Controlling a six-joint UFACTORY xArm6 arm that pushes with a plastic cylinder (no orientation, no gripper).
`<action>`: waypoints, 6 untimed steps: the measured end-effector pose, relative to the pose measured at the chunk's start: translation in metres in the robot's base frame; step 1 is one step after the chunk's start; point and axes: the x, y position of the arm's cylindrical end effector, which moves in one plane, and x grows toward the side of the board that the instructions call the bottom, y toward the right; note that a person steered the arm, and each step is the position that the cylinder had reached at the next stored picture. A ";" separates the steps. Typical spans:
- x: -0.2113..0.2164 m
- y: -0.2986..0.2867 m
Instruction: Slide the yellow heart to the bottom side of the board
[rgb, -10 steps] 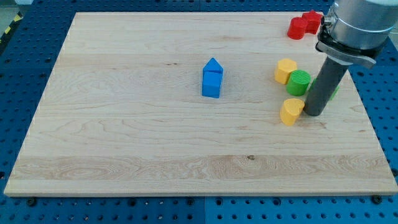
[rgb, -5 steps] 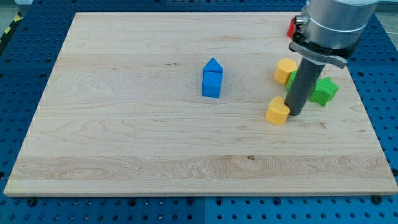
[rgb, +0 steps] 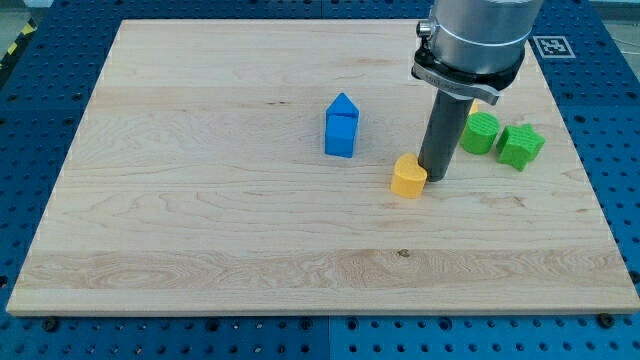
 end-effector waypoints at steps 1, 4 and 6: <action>-0.004 0.000; 0.012 -0.009; -0.018 -0.024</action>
